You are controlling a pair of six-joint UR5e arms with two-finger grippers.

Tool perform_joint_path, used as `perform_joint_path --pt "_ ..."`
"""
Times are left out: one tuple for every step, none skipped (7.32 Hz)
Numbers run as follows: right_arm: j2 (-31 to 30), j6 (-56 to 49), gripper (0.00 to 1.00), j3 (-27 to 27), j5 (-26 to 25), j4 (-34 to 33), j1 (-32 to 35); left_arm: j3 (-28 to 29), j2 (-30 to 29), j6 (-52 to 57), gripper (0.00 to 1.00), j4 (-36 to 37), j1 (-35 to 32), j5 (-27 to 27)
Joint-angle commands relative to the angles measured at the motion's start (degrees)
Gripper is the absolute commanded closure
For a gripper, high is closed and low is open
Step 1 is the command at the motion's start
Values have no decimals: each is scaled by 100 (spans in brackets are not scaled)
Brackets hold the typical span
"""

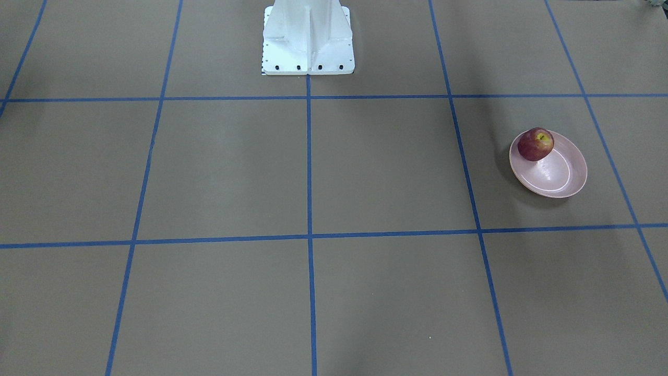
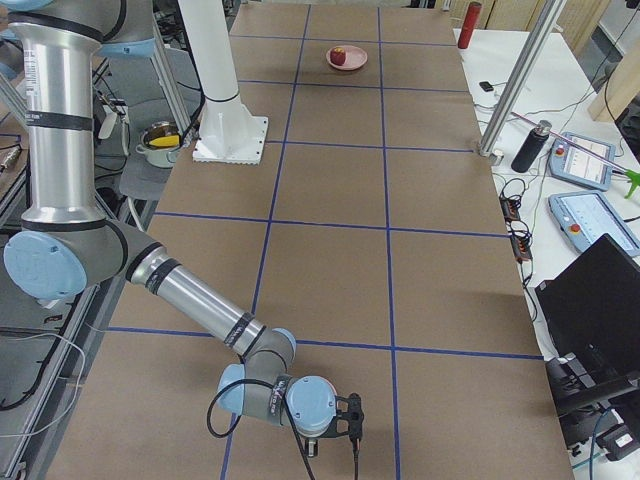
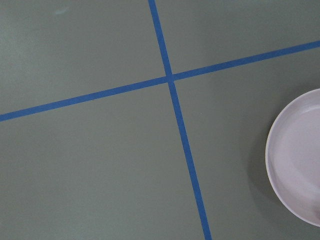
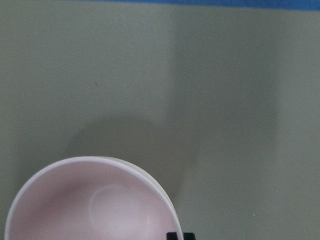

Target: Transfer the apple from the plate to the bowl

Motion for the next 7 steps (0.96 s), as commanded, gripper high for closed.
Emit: perform_joint_path --pt "401 186 100 1359 245 -1437 0 -8 2 0 2 0 0 -7" --pt "569 483 100 1635 445 -1522 -35 -8 -7 0 2 9 0 -7" --pt "727 712 100 1768 1309 -1375 -227 -8 -7 0 2 9 0 -7" --pt "972 1584 100 1900 1718 -1287 -751 -8 -7 0 2 17 9 -7" --pt "1306 2715 100 2171 1426 -1120 -1356 -8 -16 0 2 9 9 -7" --pt "1666 3988 100 2452 857 -1023 -2154 -8 -16 0 2 9 0 -7" --pt "2078 5228 100 2586 321 -1022 -3015 1 -33 0 2 9 9 -7"
